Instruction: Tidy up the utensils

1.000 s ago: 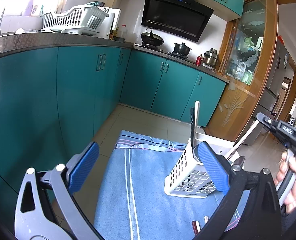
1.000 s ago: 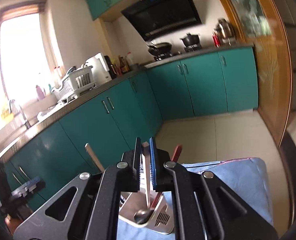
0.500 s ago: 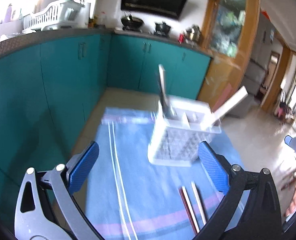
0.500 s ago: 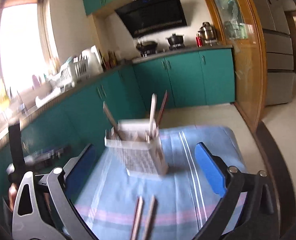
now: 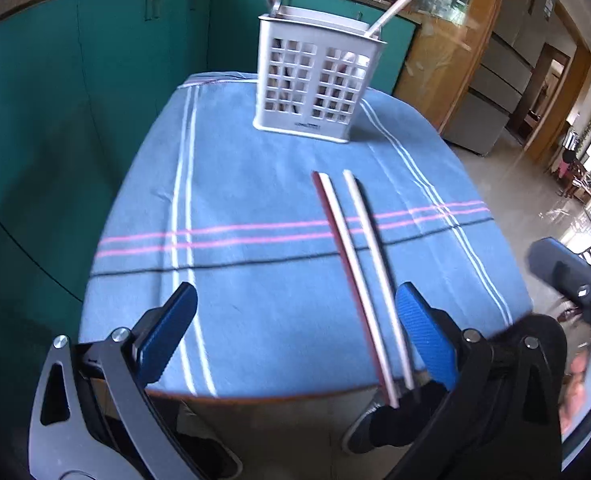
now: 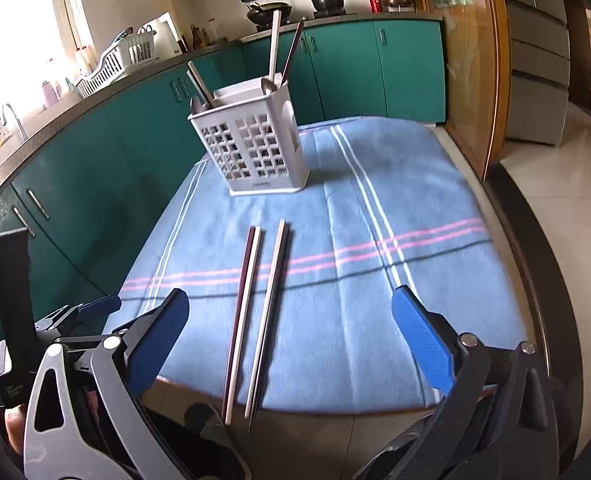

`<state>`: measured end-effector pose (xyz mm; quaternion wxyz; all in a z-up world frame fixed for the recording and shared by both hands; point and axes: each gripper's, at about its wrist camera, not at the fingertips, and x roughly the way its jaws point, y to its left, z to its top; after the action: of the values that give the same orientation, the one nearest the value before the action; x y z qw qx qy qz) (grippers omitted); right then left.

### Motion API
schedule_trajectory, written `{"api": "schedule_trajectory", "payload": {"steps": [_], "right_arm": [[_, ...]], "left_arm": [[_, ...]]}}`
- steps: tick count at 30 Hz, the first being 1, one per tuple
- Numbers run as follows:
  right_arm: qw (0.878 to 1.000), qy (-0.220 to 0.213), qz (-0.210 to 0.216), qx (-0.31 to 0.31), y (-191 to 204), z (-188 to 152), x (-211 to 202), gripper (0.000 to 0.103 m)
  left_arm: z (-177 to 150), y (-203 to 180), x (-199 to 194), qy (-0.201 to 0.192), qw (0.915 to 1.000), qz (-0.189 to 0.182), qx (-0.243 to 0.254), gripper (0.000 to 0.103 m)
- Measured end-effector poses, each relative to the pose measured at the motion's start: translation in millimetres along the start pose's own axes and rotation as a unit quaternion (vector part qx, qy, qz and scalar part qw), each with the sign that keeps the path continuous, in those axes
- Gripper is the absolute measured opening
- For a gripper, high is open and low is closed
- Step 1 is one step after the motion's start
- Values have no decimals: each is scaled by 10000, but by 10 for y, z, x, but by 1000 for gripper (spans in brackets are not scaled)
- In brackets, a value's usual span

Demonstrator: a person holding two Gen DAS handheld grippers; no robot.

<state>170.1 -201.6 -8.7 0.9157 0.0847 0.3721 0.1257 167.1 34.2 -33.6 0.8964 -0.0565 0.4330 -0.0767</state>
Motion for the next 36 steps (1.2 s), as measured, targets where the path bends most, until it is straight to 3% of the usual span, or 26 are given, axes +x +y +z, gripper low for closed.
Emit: {"api": "schedule_trajectory", "payload": {"steps": [3,11,18,25,36], "right_arm": [[10000,16,52,9,-21,-9,-11,99],[9999,-99,105,79,-165,-16,-38,99],[9996,25,218,163,-270,-47,104,99],[9995,84,255,172,-348,-12,246,99],[9991,187,266,258,-483,-6,381,99]], "left_arm": [[-30,-148,-45,-6,9998,36,212,98],[150,-239,100,34,9998,115,180,97],[635,-24,735,548,9979,177,-294,67],[894,-61,1294,964,9943,360,-267,59],[990,-39,1548,948,9928,703,-186,62]]}}
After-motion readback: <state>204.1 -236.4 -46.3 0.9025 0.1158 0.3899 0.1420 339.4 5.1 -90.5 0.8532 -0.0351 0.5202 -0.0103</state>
